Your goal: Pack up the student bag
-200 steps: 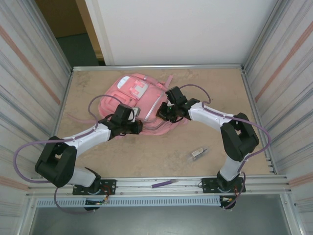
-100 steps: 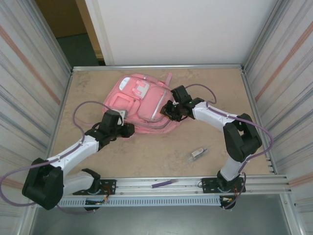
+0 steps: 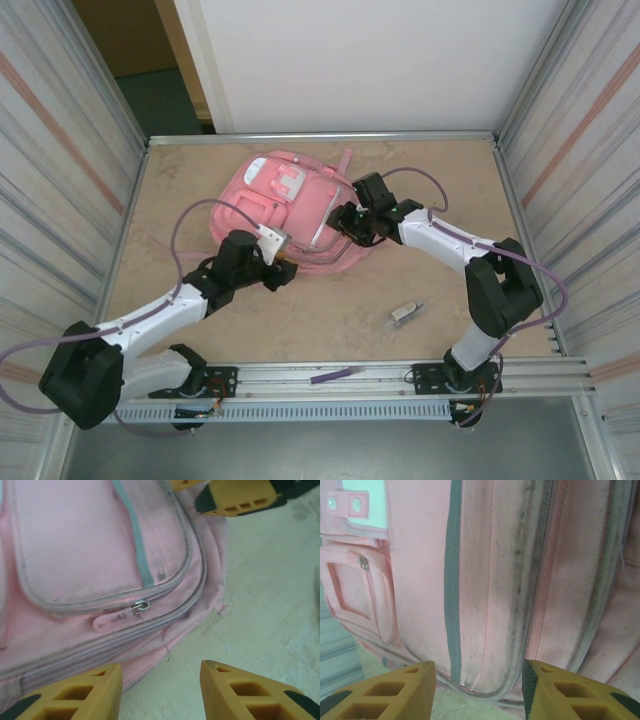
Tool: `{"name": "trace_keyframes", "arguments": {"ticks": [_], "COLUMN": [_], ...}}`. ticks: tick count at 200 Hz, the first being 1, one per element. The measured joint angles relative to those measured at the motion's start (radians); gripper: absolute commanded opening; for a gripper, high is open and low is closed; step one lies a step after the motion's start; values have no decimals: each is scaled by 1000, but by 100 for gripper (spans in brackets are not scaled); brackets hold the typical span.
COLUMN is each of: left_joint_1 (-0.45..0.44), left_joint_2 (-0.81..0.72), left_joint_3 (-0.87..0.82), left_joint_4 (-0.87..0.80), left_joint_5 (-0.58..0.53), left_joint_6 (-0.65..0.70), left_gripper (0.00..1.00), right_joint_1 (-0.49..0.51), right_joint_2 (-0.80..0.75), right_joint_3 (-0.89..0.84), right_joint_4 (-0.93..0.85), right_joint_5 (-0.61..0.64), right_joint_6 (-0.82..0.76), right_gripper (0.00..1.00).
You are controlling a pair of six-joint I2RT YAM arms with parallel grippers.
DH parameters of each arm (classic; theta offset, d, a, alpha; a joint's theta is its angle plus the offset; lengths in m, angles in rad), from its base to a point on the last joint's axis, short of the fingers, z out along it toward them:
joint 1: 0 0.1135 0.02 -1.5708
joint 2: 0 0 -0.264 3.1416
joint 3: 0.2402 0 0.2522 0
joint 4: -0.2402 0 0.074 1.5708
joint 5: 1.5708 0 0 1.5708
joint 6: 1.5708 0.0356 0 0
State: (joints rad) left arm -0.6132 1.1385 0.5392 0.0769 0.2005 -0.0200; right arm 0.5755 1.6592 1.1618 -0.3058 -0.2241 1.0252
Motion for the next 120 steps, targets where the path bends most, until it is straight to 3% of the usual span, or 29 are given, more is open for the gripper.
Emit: {"name": "trace_keyframes", "arguments": {"ticks": [26,62,77,87,120], "left_joint_1": [-24,-115,-131,-134,-134], "left_joint_2": [34,113,156,193,345], "left_joint_3": [1,58,98,133,274], "left_joint_4": [55,103,110,115,119], "left_joint_5": [10,20,28,27,-13], "left_joint_6": [131,357,417,452,496], "left_gripper": [49,51,51,53,54], "right_joint_1": [0,-12,-30,-50,-125], "right_joint_2": [-8,-92,-146,-181,-283], "right_joint_3": [-1,-1,2,11,25], "right_joint_4": [-55,-150,-200,-245,-377], "right_joint_5": [51,212,302,367,574], "right_joint_6": [-63,-183,-225,-238,-238], "right_gripper": [54,62,74,100,99]}}
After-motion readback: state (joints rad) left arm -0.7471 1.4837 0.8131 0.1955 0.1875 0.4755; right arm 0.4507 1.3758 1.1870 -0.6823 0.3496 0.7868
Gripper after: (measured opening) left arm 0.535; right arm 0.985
